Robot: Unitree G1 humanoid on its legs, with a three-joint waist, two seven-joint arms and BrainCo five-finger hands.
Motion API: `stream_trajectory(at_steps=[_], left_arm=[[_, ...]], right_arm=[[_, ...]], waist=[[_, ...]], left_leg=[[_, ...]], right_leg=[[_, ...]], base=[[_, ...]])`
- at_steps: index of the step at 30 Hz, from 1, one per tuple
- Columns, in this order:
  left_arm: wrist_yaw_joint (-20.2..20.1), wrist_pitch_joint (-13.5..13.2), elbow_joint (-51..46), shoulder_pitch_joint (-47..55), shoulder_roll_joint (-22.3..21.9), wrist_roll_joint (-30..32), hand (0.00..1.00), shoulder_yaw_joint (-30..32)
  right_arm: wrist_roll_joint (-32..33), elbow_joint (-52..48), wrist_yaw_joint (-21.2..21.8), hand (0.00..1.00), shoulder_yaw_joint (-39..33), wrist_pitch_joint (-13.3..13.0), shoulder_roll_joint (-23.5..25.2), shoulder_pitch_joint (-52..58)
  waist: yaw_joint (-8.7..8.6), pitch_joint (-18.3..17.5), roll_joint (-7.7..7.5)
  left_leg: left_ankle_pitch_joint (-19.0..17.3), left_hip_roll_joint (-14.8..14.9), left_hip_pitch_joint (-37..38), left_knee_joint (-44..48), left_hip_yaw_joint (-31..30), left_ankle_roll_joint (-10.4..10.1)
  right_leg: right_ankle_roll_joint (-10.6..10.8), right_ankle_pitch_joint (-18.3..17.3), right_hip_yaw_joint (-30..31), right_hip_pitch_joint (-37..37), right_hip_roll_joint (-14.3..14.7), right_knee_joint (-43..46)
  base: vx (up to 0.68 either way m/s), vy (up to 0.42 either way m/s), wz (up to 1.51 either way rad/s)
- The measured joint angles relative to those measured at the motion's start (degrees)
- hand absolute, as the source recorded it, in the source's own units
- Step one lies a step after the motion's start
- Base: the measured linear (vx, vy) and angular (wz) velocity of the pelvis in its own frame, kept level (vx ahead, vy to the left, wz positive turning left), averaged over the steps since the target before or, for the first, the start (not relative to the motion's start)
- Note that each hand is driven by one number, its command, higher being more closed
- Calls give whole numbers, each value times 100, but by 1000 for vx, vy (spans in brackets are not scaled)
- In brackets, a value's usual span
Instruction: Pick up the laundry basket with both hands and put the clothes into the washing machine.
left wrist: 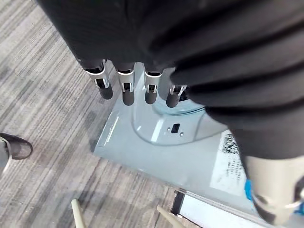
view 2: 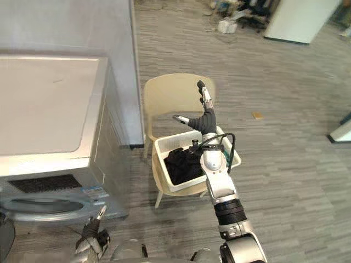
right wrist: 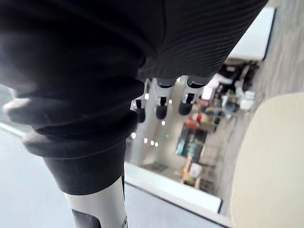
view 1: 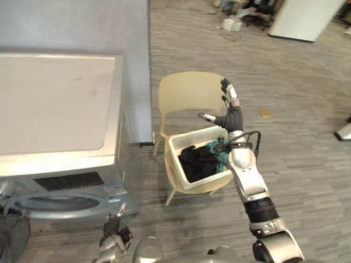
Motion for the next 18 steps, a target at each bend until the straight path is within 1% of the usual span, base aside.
stream_trajectory(at_steps=[1, 2, 3, 4, 5, 6, 7, 8, 9, 10, 11, 12, 13, 14, 15, 16, 18], left_arm=[[-3, 0, 3, -26, 12, 5, 0, -42], [-6, 1, 7, -58, 66, 15, 0, -175], [-12, 1, 41, -35, 94, 26, 0, -201], [-12, -1, 42, 1, 124, 30, 0, -207], [-10, 0, 50, 30, 197, 30, 0, -204], [-12, 2, 85, 21, 278, 30, 0, -198], [-20, 6, 112, 20, 239, 19, 0, -183], [-28, 1, 110, 66, 209, 16, 0, -147], [-43, 1, 112, 125, 149, -8, 0, -141], [-68, 4, 114, 124, 102, -22, 0, -139], [-142, 7, 114, 161, 29, -27, 0, -135], [-167, 10, 114, 195, -14, -30, 0, -141], [-180, 1, 61, 242, -98, -63, 0, -125], [-190, 3, -5, 276, -82, -58, 0, -125], [-220, 3, -9, 318, -94, -58, 0, -131], [-274, -1, -15, 378, -101, -48, 0, -155], [-278, -1, -64, 352, -65, -10, 0, -159]], right_arm=[[-105, -1, 61, 0, 0, 28, -51, 66], [-283, -1, 182, 0, 2, 106, -128, 207], [-439, -4, 225, 0, 4, 163, -168, 379], [-496, -4, 271, 0, 9, 205, -160, 456], [-559, -4, 329, 0, 58, 229, -152, 549], [-602, -8, 428, 0, 102, 235, -187, 630], [-601, -11, 474, 0, 97, 238, -250, 732], [-600, -11, 518, 0, 94, 247, -261, 779], [-594, -15, 571, 0, 65, 256, -303, 849], [-590, -19, 625, 0, -31, 257, -359, 955], [-590, -13, 668, 0, -177, 285, -495, 1031], [-593, -9, 668, 0, -264, 305, -566, 1026], [-602, -2, 658, 0, -455, 335, -707, 967], [-670, 45, 646, 0, -577, 367, -886, 848], [-764, 95, 641, 0, -597, 378, -997, 763], [-980, 275, 637, 0, -624, 403, -1222, 586], [-1199, 499, 629, 0, -628, 464, -1344, 379]], waist=[[-14, -1, -2], [-81, -4, -8], [-102, -54, -99], [-91, -88, -157], [-93, -133, -285], [-114, -168, -486], [-87, -149, -251], [-85, -156, -201], [-119, -138, -137], [-120, -133, -129], [-98, -92, -160], [-96, -47, -170], [-93, 104, -184], [-77, 229, -161], [-84, 267, -122], [-95, 345, -63], [-91, 446, -68]], left_leg=[[16, -9, -34, -1, -159, -35], [22, -39, -64, 26, -446, -129], [22, -105, -67, 56, -695, -256], [27, -154, -76, 53, -779, -324], [26, -232, -135, 88, -968, -446], [-6, -263, -246, 204, -1245, -628], [48, -44, -443, 253, -1586, -832], [108, 46, -555, 157, -1742, -929], [318, 178, -637, -131, -2052, -1095], [523, 257, -693, -376, -2273, -1182], [810, 336, -761, -641, -2316, -1218], [946, 369, -790, -716, -2187, -1160], [1114, 464, -807, -730, -1683, -962], [1086, 576, -825, -581, -838, -720], [1013, 646, -858, -473, -407, -598], [1068, 717, -887, -435, 19, -632], [1127, 630, -1059, -444, -32, -723]], right_leg=[[22, 16, 233, -50, 19, -162], [139, 89, 625, -67, 55, -422], [324, 219, 921, -43, 20, -585], [377, 367, 975, -35, -17, -665], [486, 676, 958, -22, -37, -853], [673, 651, 707, 73, -62, -983], [536, 621, 385, 174, 209, -1056], [457, 580, 219, 201, 316, -1137], [334, 571, -137, 216, 489, -1284], [241, 581, -395, 255, 600, -1378], [144, 530, -703, 263, 645, -1375], [102, 504, -852, 285, 641, -1361], [56, 478, -1059, 363, 587, -1341], [21, 456, -1172, 399, 526, -1296], [21, 454, -1230, 407, 505, -1281], [26, 453, -1269, 385, 471, -1284], [51, 467, -1317, 245, 399, -1258]], base=[[152, -235, 136], [136, -242, 133], [138, -267, 128], [117, -251, 108], [152, -437, 105], [164, -527, 123], [130, -523, 110], [59, -377, 103], [55, -347, 104], [80, -378, 130], [65, -268, 108], [49, -205, 103], [32, -143, 76], [27, -113, 64], [14, -36, 40], [8, 4, 21], [-7, 75, 18]])
